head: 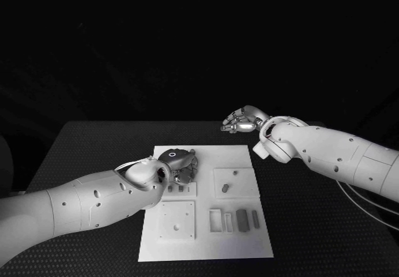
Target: Assemble the parts on the task board
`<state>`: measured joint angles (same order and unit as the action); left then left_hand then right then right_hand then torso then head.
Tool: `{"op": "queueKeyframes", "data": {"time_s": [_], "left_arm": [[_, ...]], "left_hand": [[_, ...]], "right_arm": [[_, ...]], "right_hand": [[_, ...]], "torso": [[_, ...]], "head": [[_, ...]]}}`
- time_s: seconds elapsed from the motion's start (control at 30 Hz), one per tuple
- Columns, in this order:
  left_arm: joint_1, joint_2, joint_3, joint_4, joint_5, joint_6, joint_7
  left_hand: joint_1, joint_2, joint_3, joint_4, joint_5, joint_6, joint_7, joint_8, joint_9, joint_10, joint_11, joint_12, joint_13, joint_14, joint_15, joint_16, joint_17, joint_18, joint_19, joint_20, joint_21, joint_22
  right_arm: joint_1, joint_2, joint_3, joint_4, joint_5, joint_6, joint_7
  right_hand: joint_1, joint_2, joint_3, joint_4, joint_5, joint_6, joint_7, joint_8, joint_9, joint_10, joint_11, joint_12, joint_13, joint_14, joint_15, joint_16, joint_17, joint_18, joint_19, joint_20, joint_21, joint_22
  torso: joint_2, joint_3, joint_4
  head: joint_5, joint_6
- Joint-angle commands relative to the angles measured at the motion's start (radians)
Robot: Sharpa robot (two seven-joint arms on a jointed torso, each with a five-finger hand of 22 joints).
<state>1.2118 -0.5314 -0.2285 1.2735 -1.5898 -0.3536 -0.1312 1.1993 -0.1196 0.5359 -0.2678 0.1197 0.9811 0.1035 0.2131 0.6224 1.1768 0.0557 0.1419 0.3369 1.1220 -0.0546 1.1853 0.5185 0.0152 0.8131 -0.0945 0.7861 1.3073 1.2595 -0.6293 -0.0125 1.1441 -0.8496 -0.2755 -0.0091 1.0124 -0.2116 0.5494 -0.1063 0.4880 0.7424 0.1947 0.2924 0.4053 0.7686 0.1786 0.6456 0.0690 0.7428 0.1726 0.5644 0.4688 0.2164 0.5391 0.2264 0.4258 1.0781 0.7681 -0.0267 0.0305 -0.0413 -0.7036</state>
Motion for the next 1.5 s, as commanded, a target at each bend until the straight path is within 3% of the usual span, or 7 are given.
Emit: {"op": "queueKeyframes", "data": {"time_s": [0.03, 0.6, 0.77, 1.07, 1.2, 1.37, 1.5], "left_arm": [[-0.006, 0.004, -0.002, 0.004, -0.008, 0.046, 0.001], [-0.007, 0.001, -0.002, 0.001, -0.008, 0.041, -0.005], [-0.007, -0.004, -0.002, 0.003, -0.006, -0.013, 0.009], [-0.008, -0.018, 0.001, 0.020, 0.064, -0.075, 0.042], [-0.008, -0.031, 0.009, 0.035, 0.086, -0.078, 0.046], [-0.008, -0.042, 0.030, 0.046, 0.104, -0.083, 0.051], [-0.008, -0.056, 0.057, 0.061, 0.121, -0.079, 0.061]], "left_hand": [[0.000, 0.012, 0.005, 0.001, 0.004, 0.010, 0.002, 0.007, -0.003, 0.016, -0.002, -0.001, 0.000, 0.017, -0.003, 0.013, 0.003, 0.004, 0.010, -0.056, 0.007, 0.021], [0.021, 0.042, 0.020, -0.016, 0.007, 0.051, 0.009, 0.020, -0.015, 0.083, -0.012, 0.002, 0.000, 0.051, -0.013, 0.037, -0.002, 0.010, 0.037, -0.069, 0.023, 0.020], [0.053, 0.055, 0.040, -0.017, 0.001, 0.074, 0.004, 0.029, -0.015, 0.113, -0.018, 0.006, 0.003, 0.071, -0.020, 0.041, -0.006, 0.011, 0.054, -0.073, 0.026, 0.016], [0.048, 0.057, 0.051, -0.015, -0.001, 0.091, -0.002, 0.035, -0.018, 0.130, -0.023, 0.003, 0.003, 0.087, -0.025, 0.043, -0.011, 0.010, 0.063, -0.076, 0.025, 0.014], [0.047, 0.058, 0.053, -0.015, -0.001, 0.092, -0.003, 0.035, -0.018, 0.131, -0.024, 0.001, 0.003, 0.090, -0.025, 0.043, -0.011, 0.010, 0.065, -0.077, 0.026, 0.014], [0.046, 0.058, 0.055, -0.015, -0.001, 0.093, -0.003, 0.035, -0.019, 0.132, -0.024, 0.000, 0.002, 0.092, -0.026, 0.044, -0.012, 0.010, 0.066, -0.078, 0.026, 0.014], [0.045, 0.059, 0.055, -0.015, 0.000, 0.094, -0.003, 0.035, -0.019, 0.133, -0.024, -0.001, 0.002, 0.094, -0.026, 0.044, -0.012, 0.010, 0.067, -0.079, 0.026, 0.015]], "right_arm": [[0.000, -0.001, 0.000, 0.003, 0.000, 0.013, 0.007], [0.000, -0.002, 0.000, 0.004, 0.000, 0.014, 0.006], [0.000, -0.002, 0.000, 0.005, 0.000, 0.015, 0.007], [0.000, 0.001, 0.000, 0.002, 0.000, 0.015, 0.007], [0.000, 0.000, 0.000, 0.002, 0.000, 0.014, 0.008], [0.000, -0.001, 0.000, 0.003, 0.000, 0.015, 0.008], [0.000, -0.001, 0.000, 0.002, 0.000, 0.015, 0.007]], "right_hand": [[-0.005, 0.005, 0.001, -0.004, -0.006, -0.007, 0.032, 0.005, -0.001, 0.006, 0.002, -0.004, 0.000, -0.008, 0.001, 0.005, -0.001, -0.007, -0.002, 0.002, -0.004, 0.001], [-0.006, 0.005, 0.000, -0.004, -0.006, -0.006, 0.032, 0.005, -0.001, 0.007, 0.001, -0.004, 0.000, -0.008, 0.001, 0.005, -0.003, -0.007, -0.002, 0.002, -0.005, 0.002], [-0.007, 0.006, 0.000, -0.004, -0.005, -0.006, 0.032, 0.006, -0.001, 0.007, 0.001, -0.004, 0.000, -0.008, 0.001, 0.006, -0.003, -0.007, -0.002, 0.002, -0.005, 0.002], [-0.008, 0.006, 0.000, -0.004, -0.005, -0.006, 0.032, 0.006, -0.002, 0.008, 0.002, -0.004, 0.000, -0.008, 0.001, 0.006, -0.004, -0.007, -0.002, 0.002, -0.006, 0.002], [-0.008, 0.006, 0.000, -0.004, -0.005, -0.006, 0.032, 0.006, -0.002, 0.008, 0.002, -0.004, 0.000, -0.008, 0.001, 0.006, -0.004, -0.007, -0.002, 0.002, -0.006, 0.003], [-0.008, 0.006, 0.000, -0.004, -0.005, -0.006, 0.032, 0.006, -0.002, 0.008, 0.002, -0.004, 0.000, -0.008, 0.001, 0.006, -0.004, -0.007, -0.002, 0.002, -0.006, 0.003], [-0.008, 0.006, 0.000, -0.004, -0.005, -0.006, 0.032, 0.006, -0.002, 0.008, 0.002, -0.004, 0.000, -0.008, 0.001, 0.007, -0.005, -0.007, -0.002, 0.002, -0.007, 0.003]], "torso": [[0.000, -0.0005, -0.0005], [0.000, -0.0007, 0.0001], [0.000, -0.0005, -0.0002], [0.000, -0.0007, -0.0002], [-0.001, 0.0000, -0.0001], [-0.001, 0.0002, 0.0008], [-0.001, 0.0001, 0.0022]], "head": [[-0.001, -0.001], [-0.001, -0.002], [0.000, -0.001], [-0.001, 0.003], [-0.001, 0.006], [0.000, 0.009], [0.000, 0.011]]}}
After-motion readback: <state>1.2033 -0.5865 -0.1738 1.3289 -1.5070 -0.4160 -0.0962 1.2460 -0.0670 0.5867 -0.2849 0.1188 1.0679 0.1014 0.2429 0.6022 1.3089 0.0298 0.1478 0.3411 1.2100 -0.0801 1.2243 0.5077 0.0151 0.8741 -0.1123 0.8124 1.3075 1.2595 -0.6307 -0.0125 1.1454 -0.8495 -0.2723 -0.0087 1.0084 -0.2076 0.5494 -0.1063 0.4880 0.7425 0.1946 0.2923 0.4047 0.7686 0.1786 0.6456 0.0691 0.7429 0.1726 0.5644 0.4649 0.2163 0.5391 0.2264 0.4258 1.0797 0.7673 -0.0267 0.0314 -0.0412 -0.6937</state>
